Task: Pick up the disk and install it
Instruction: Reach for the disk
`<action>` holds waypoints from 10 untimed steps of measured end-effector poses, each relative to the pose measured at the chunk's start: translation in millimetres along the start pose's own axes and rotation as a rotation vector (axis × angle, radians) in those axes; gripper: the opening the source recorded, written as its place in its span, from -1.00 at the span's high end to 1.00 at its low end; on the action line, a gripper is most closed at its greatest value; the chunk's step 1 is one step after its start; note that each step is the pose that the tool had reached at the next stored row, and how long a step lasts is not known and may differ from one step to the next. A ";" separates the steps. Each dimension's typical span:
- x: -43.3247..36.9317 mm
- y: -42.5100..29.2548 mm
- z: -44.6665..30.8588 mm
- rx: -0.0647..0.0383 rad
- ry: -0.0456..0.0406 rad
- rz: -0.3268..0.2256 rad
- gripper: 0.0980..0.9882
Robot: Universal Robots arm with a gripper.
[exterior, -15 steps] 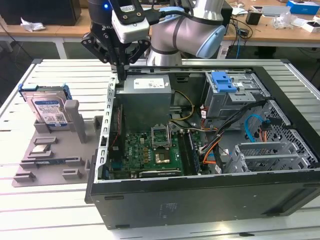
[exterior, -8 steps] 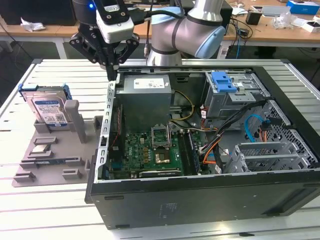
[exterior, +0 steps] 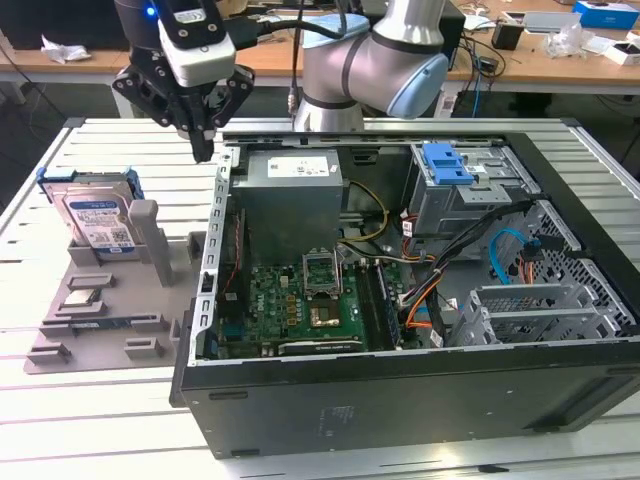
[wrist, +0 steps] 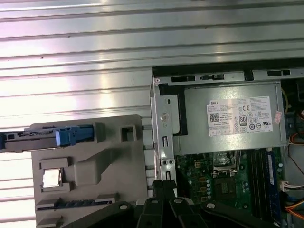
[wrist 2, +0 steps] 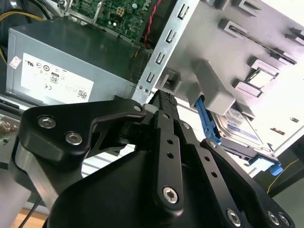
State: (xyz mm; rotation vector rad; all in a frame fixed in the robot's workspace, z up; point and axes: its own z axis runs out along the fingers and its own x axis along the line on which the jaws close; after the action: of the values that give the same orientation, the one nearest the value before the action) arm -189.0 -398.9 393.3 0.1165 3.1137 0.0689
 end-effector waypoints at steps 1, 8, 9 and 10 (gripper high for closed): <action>3.5 -0.2 -0.1 0.000 0.0000 0.000 0.98; 23.3 -1.7 -0.6 0.000 0.0000 0.000 0.98; 26.9 -2.0 -0.7 0.000 -0.0001 0.000 0.98; 28.6 -2.1 -0.8 0.000 0.0000 0.000 0.98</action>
State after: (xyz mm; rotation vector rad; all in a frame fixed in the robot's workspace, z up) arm -217.7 -398.8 393.3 0.1167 3.1137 0.0688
